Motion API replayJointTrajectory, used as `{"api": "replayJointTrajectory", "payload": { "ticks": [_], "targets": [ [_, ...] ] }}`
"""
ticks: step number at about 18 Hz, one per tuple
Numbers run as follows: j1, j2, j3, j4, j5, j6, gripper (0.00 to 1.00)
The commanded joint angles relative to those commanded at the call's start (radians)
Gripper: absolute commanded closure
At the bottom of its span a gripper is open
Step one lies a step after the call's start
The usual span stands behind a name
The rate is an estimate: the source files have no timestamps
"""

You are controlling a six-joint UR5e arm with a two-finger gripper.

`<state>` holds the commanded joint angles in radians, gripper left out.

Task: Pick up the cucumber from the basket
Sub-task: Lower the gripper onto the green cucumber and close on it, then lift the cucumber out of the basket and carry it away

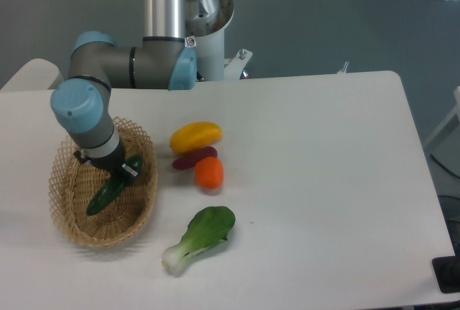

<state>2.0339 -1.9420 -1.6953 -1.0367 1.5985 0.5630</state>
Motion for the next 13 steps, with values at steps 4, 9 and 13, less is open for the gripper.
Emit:
{"api": "replayJointTrajectory", "payload": {
  "ticks": [4, 9, 13],
  "targets": [
    [0.061, -0.008, 0.074, -0.055, -0.005, 0.050, 0.73],
    [0.161, -0.026, 0.144, -0.108, -0.014, 0.159, 0.74],
    [0.244, -0.060, 0.195, -0.141, -0.009, 0.271, 0.74]
  ]
}}
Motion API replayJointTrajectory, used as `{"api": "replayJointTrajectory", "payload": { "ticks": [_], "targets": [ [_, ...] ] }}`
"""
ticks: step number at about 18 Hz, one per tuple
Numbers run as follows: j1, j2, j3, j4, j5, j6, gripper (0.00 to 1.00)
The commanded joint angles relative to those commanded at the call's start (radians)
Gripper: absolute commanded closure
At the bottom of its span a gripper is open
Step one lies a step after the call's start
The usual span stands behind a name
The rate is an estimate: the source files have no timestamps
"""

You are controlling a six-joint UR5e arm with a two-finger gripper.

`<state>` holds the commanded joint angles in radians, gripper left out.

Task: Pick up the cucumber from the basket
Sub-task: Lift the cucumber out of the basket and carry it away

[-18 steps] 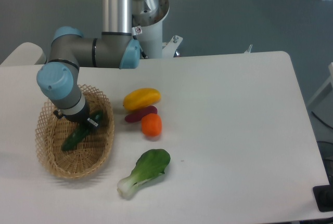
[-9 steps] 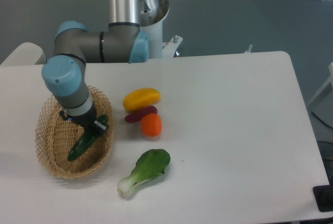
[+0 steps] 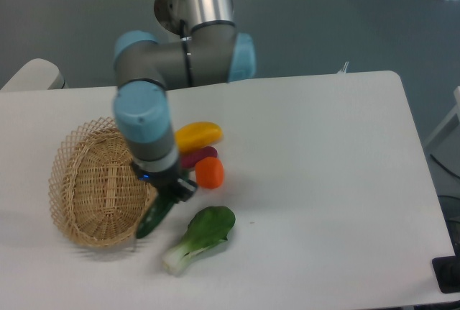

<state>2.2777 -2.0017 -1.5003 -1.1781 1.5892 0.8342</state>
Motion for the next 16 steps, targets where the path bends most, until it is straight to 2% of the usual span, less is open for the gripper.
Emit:
{"api": "replayJointTrajectory", "payload": {
  "ticks": [7, 12, 14, 16],
  "targets": [
    [0.170, -0.045, 0.063, -0.021, 0.006, 0.287, 0.73],
    [0.255, -0.095, 0.132, -0.028, 0.006, 0.442, 0.73],
    [0.278, -0.121, 0.172, -0.063, 0.008, 0.503, 0.74],
    [0.298, -0.152, 0.210, -0.064, 0.009, 0.565, 0.75]
  ]
}}
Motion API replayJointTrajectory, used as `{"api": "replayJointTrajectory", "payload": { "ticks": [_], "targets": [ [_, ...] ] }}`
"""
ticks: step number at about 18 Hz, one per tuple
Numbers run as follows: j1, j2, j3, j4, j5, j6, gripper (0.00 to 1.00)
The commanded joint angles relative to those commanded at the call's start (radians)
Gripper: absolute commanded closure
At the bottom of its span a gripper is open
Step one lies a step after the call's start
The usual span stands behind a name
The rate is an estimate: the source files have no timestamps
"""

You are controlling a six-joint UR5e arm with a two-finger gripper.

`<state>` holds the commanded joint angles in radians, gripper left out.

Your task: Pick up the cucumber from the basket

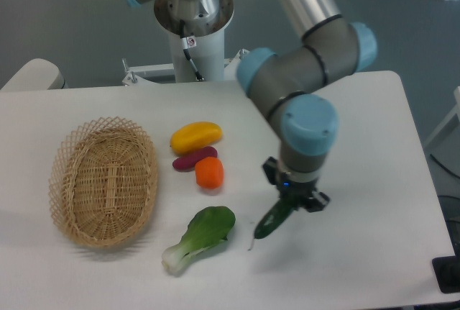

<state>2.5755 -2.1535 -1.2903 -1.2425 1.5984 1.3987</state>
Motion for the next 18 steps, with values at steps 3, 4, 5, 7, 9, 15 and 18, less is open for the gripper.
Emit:
{"api": "replayJointTrajectory", "payload": {
  "ticks": [3, 4, 5, 7, 9, 15, 18],
  "targets": [
    [0.020, -0.029, 0.051, -0.005, 0.000, 0.058, 0.75],
    [0.020, -0.038, 0.066, -0.009, 0.000, 0.066, 0.75],
    [0.023, -0.046, 0.083, -0.023, 0.000, 0.068, 0.75],
    [0.032, -0.060, 0.123, -0.058, -0.002, 0.089, 0.75],
    [0.035, -0.068, 0.131, -0.060, -0.002, 0.132, 0.75],
    [0.054, -0.072, 0.129, -0.060, 0.000, 0.172, 0.75],
    [0.054, -0.072, 0.129, -0.060, 0.000, 0.174, 0.75]
  ]
}}
